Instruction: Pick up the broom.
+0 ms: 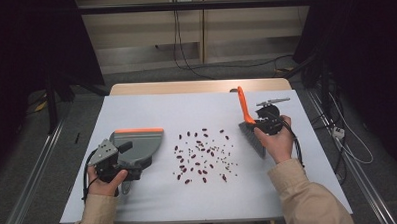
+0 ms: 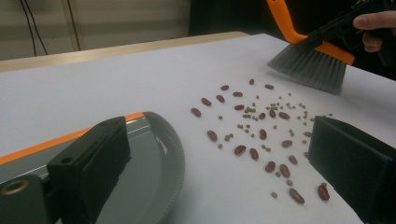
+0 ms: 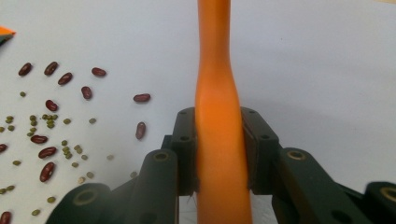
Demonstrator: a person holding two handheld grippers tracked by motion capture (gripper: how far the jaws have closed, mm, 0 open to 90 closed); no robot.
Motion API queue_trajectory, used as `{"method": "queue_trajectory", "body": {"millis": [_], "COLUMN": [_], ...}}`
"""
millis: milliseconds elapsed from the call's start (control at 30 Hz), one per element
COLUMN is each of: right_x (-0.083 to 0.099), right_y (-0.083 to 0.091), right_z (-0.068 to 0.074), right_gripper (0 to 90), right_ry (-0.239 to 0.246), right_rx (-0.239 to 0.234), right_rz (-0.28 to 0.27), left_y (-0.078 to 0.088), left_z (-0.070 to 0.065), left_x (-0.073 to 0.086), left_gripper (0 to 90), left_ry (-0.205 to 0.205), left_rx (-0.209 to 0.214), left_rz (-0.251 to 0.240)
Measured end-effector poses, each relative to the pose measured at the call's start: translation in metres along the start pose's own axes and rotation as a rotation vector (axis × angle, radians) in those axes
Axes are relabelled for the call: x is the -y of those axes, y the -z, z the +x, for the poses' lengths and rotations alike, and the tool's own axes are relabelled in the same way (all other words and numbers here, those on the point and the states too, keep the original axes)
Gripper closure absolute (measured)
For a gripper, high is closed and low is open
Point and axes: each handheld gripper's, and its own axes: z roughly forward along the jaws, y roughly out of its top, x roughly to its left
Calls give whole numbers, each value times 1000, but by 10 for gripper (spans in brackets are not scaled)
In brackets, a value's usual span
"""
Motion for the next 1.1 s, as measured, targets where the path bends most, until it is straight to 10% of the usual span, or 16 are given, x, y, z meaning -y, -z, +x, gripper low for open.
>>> {"method": "queue_trajectory", "body": {"millis": [1100], "right_x": [21], "right_y": [21], "right_z": [6], "right_gripper": [532], "right_ry": [72], "right_rx": [18], "right_rz": [-17], "left_y": [1], "left_z": [-2], "left_x": [0], "left_gripper": [55], "left_ry": [-12], "left_rx": [-3], "left_rz": [1]}}
